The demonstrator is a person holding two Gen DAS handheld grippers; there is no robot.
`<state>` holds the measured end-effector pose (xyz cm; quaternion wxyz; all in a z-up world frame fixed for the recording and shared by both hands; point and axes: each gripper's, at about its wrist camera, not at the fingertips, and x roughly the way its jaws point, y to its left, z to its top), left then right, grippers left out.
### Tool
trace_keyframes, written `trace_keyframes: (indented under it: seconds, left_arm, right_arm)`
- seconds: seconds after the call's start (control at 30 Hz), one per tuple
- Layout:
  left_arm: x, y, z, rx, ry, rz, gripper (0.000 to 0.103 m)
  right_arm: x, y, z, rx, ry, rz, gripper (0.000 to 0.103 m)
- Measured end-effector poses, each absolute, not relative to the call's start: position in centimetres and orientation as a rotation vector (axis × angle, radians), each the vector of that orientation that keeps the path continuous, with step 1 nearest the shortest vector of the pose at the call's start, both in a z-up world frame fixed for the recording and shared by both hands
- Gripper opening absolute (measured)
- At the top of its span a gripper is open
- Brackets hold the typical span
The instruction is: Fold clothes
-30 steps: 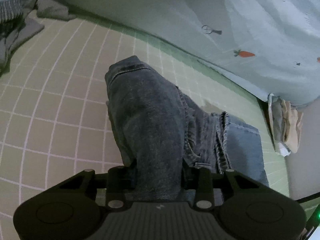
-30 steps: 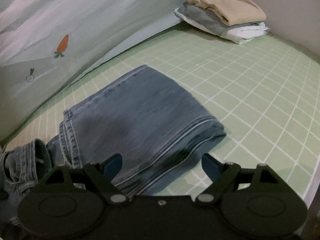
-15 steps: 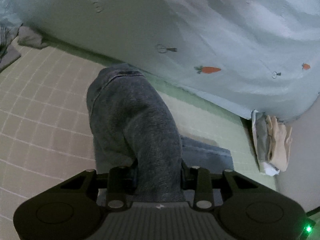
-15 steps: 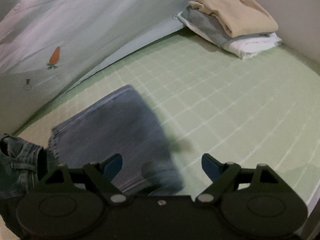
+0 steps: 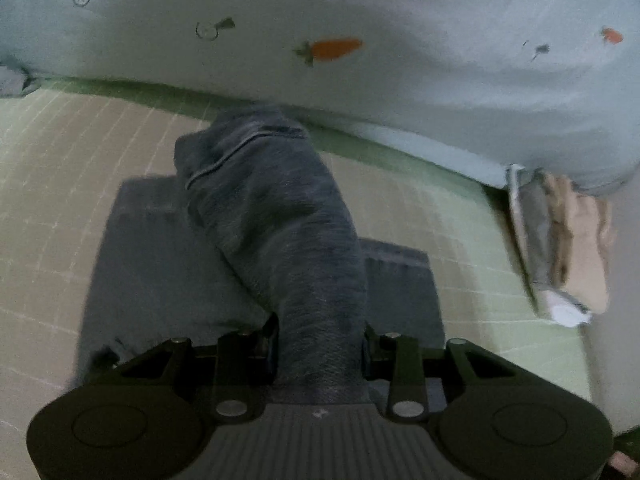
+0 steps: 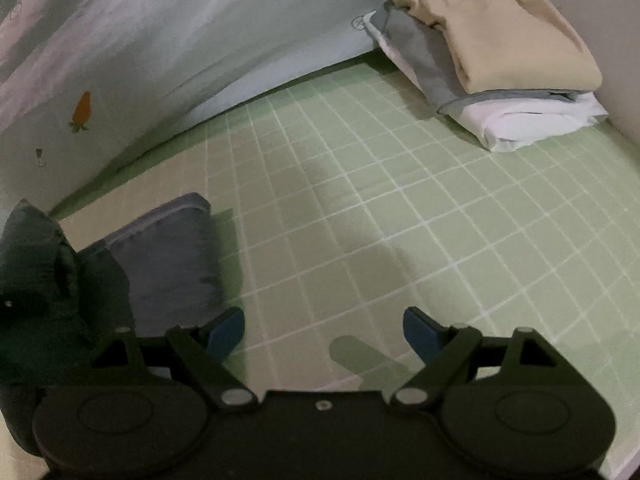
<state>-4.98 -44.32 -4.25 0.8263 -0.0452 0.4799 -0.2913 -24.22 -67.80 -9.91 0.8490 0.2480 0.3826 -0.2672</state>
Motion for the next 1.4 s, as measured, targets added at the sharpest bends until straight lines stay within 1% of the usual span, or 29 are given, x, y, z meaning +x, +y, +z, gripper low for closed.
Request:
trace_keyframes:
  seconds: [0.03,0.07,0.1,0.13,0.27,0.3,0.33,0.47,0.6,0.67,0.73,0.87,0.93,1.07,1.1,1.13,1.17,1.2,1.23,1.3,1.33,1.4]
  left_arm:
    - [-5.2,-44.5,-4.3,-0.108,1.018,-0.6,0.048]
    - [-5.4,-44.6,-4.3,-0.121,1.016,-0.581,0.05]
    - [-5.5,-44.7,-4.3,-0.134,1.014,-0.562,0.054]
    - [-5.7,-44.7,-4.3,-0.147,1.012,-0.543,0.062]
    - [-6.3,-43.6,-2.6,-0.218,1.013,-0.534,0.075]
    - [-6.5,-43.3,-2.1,-0.241,1.005,-0.528,0.079]
    - [-6.6,-42.7,-1.7,-0.263,0.997,-0.518,0.081]
    - [-6.6,-40.2,-0.1,-0.303,0.978,-0.47,0.084]
    - [-6.5,-37.6,0.1,-0.217,0.964,-0.387,0.085]
    - [-6.2,-35.9,-0.5,-0.196,0.973,-0.349,0.085]
    - [-5.9,-34.4,-1.2,-0.196,0.984,-0.315,0.085]
    - [-4.5,-32.5,-3.4,-0.257,1.045,-0.279,0.085]
    - [-3.8,-32.3,-4.2,-0.265,1.058,-0.274,0.085]
    - [-3.0,-32.3,-5.4,-0.276,1.093,-0.282,0.085]
    - [-2.8,-32.3,-5.7,-0.278,1.104,-0.287,0.085]
    - [-2.7,-32.4,-5.9,-0.276,1.11,-0.293,0.085]
    - [-2.6,-32.5,-6.1,-0.273,1.115,-0.298,0.085]
    - [-2.6,-32.5,-6.2,-0.282,1.116,-0.306,0.085]
    - [-2.6,-32.5,-6.4,-0.295,1.116,-0.314,0.085]
    - [-2.4,-32.3,-6.5,-0.34,1.118,-0.339,0.085]
    - [-2.4,-32.4,-6.5,-0.358,1.118,-0.354,0.085]
    - [-2.4,-32.7,-6.2,-0.382,1.114,-0.386,0.085]
  right_arm:
    - [-24.2,-68.4,-10.0,0.528,0.811,-0.552,0.087]
    - [-24.0,-68.9,-10.1,0.533,0.816,-0.54,0.087]
    - [-23.9,-69.2,-10.2,0.534,0.821,-0.528,0.087]
    - [-23.6,-69.5,-10.2,0.533,0.826,-0.514,0.087]
    - [-22.2,-69.1,-10.1,0.511,0.851,-0.441,0.087]
    - [-21.9,-68.8,-10.0,0.498,0.854,-0.422,0.087]
    - [-21.6,-68.3,-9.8,0.49,0.854,-0.405,0.087]
    - [-20.4,-66.4,-9.1,0.511,0.842,-0.34,0.087]
    - [-18.1,-64.0,-8.0,0.548,0.812,-0.274,0.087]
    - [-16.6,-62.4,-7.0,0.55,0.782,-0.229,0.088]
    - [-14.7,-60.8,-6.0,0.531,0.756,-0.178,0.091]
    - [-11.6,-57.5,-5.2,0.468,0.755,-0.103,0.093]
    - [-10.1,-56.2,-5.7,0.443,0.781,-0.082,0.095]
    - [-7.5,-54.9,-7.7,0.448,0.855,-0.065,0.094]
    - [-7.2,-54.8,-8.1,0.467,0.865,-0.049,0.088]
    - [-7.0,-54.6,-8.4,0.493,0.87,-0.018,0.08]
    - [-6.8,-54.5,-8.6,0.509,0.875,0.005,0.077]
    - [-6.7,-54.3,-8.7,0.511,0.88,0.017,0.067]
    - [-6.7,-54.6,-8.9,0.551,0.885,0.043,0.051]
    - [-7.0,-56.1,-9.5,0.736,0.884,0.124,0.04]
    - [-7.2,-56.9,-9.8,0.829,0.882,0.165,0.035]
    - [-8.3,-59.0,-10.7,1.078,0.837,0.238,0.032]
